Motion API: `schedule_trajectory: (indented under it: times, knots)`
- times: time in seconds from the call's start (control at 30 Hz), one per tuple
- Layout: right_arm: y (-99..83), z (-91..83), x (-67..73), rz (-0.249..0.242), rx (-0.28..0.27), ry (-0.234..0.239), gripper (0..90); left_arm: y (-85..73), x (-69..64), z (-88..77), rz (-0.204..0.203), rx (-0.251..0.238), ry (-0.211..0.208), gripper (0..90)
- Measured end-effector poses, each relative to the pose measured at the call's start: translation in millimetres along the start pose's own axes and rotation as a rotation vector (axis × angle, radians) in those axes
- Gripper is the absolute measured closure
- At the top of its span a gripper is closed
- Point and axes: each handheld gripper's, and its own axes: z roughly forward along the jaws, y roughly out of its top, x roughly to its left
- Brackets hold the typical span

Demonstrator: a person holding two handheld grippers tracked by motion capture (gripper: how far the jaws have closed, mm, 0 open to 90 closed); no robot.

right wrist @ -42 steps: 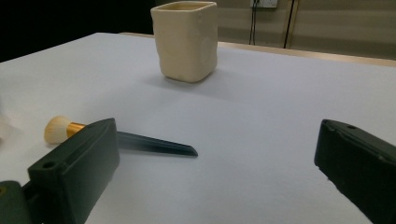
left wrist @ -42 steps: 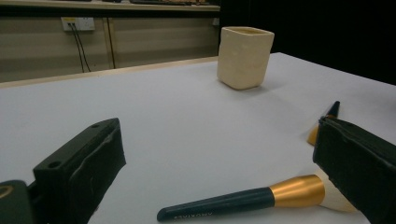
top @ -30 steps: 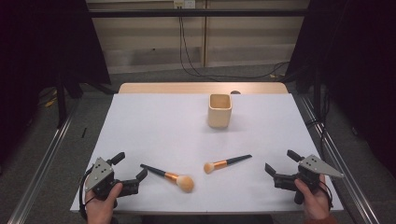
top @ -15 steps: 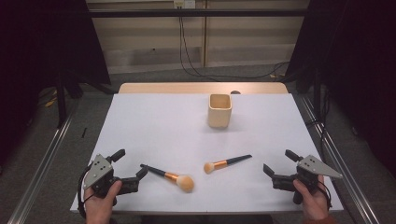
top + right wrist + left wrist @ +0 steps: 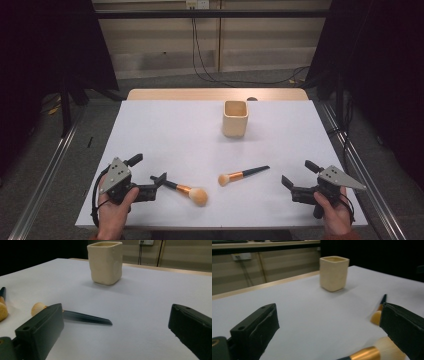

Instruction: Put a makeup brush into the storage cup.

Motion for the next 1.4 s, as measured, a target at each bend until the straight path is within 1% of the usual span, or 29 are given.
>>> schedule_trajectory:
  times: [0.03,0.1,0.13,0.23,0.33,0.47,0.53,0.63,0.73,0.83,0.93,1.0,1.03,1.13,1.17,1.2,1.23,1.27,1.33,1.4]
  knots:
    - [0.0,0.0,0.0,0.000,0.000,0.000,0.0,0.0,0.0,0.0,0.000,0.000,0.000,2.3]
    - [0.0,-0.3,-0.2,0.000,-0.002,0.000,0.0,4.0,-1.4,4.1,0.023,-0.003,0.016,2.1]
    - [0.0,-0.4,-0.2,-0.001,-0.002,0.000,0.0,6.2,-1.7,6.1,0.025,-0.009,0.010,2.1]
    - [-0.3,-0.4,-0.1,-0.001,-0.003,0.004,0.0,9.8,-0.6,9.5,0.014,-0.021,0.000,2.1]
    - [-0.4,-0.7,0.1,0.001,-0.004,0.003,0.0,13.0,1.6,14.0,0.014,-0.019,0.003,2.1]
    - [-0.6,-0.4,0.0,0.001,-0.004,0.002,0.0,16.0,3.1,19.6,0.009,-0.022,-0.007,2.1]
    - [-0.6,-0.2,0.4,0.001,-0.004,0.001,0.0,17.2,3.9,22.6,0.019,-0.019,-0.013,2.1]
    - [-0.6,-0.2,0.1,0.000,-0.004,0.000,0.0,19.3,5.3,26.1,0.019,-0.022,-0.021,2.2]
    - [-0.6,-0.2,-0.2,0.002,-0.003,0.008,0.0,22.0,5.9,28.5,0.030,-0.019,-0.018,2.1]
    - [-0.5,0.7,-0.2,0.002,0.000,0.009,0.0,24.7,7.5,31.4,0.032,-0.024,-0.021,2.1]
    - [-0.3,1.8,0.1,-0.003,0.001,0.009,0.0,26.3,10.4,36.4,0.028,-0.029,-0.040,2.1]
    - [-0.2,1.7,-0.1,-0.001,0.000,0.012,0.0,25.3,12.6,38.6,0.029,-0.021,-0.031,2.1]
    - [-0.2,1.7,-0.2,0.000,-0.001,0.011,0.0,24.5,13.8,40.1,0.024,-0.019,-0.031,2.0]
    - [-0.4,2.1,-0.7,0.003,0.001,0.012,0.0,24.0,14.9,44.0,0.031,-0.007,-0.046,1.7]
    - [-0.5,2.2,-0.9,0.002,0.004,0.012,0.0,24.2,14.9,46.0,0.030,-0.006,-0.060,1.7]
    - [-0.5,2.3,-1.0,0.002,0.004,0.013,0.0,24.5,14.9,47.3,0.034,-0.005,-0.062,1.7]
    - [-0.4,2.2,-0.9,0.002,0.003,0.012,0.0,25.3,15.1,48.6,0.047,0.008,-0.064,1.9]
    - [-0.4,2.0,-1.1,0.002,0.003,0.012,0.0,26.1,15.6,50.2,0.054,0.019,-0.076,1.9]
    - [-0.5,2.2,-1.2,0.005,0.003,0.013,0.0,28.8,16.5,53.6,0.048,0.044,-0.084,2.1]
    - [-0.4,2.3,-1.3,0.009,0.005,0.014,0.0,31.1,16.8,56.0,0.054,0.061,-0.108,1.7]
